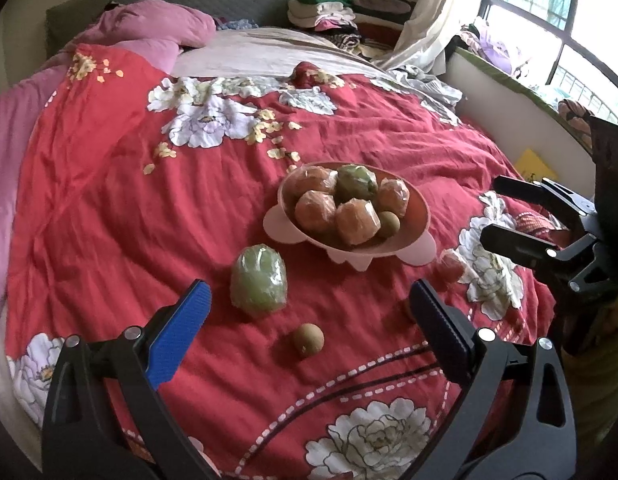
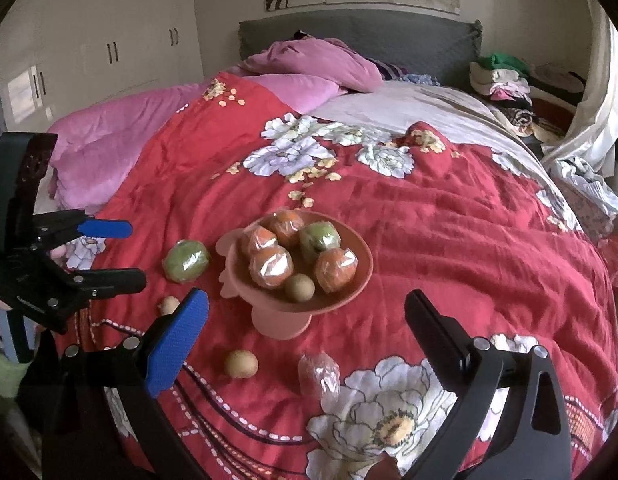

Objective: Organize fruits
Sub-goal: 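Withdraw both grippers from the bowl over the bedspread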

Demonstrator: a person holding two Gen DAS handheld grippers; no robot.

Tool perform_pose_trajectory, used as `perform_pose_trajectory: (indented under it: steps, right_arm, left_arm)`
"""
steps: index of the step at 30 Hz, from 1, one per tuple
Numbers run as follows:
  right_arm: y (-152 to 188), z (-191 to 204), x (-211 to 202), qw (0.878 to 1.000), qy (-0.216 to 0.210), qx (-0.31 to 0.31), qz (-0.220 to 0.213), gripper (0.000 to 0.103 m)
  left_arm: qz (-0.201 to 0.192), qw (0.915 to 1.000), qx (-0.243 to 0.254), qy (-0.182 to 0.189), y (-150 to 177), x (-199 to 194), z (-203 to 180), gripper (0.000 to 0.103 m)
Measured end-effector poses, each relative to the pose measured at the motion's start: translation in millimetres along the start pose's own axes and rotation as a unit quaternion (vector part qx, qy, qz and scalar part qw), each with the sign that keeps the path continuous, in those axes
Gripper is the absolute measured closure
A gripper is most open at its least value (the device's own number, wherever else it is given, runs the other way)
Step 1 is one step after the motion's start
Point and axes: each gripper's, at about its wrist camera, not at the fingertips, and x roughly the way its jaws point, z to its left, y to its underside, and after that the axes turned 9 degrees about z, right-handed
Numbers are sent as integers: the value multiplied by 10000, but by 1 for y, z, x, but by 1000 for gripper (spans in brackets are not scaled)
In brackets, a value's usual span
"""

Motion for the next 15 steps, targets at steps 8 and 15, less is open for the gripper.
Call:
perform_pose_trajectory:
  steps: [8,15]
  right_arm:
    - [13,0,5,9998,46,81,170,5]
    - [24,1,11,9994,52,125,325,5]
  left_arm:
    - [116,9999,33,22,11,4,-3,10]
    - [228,9997,44,60,20,8,-4,10]
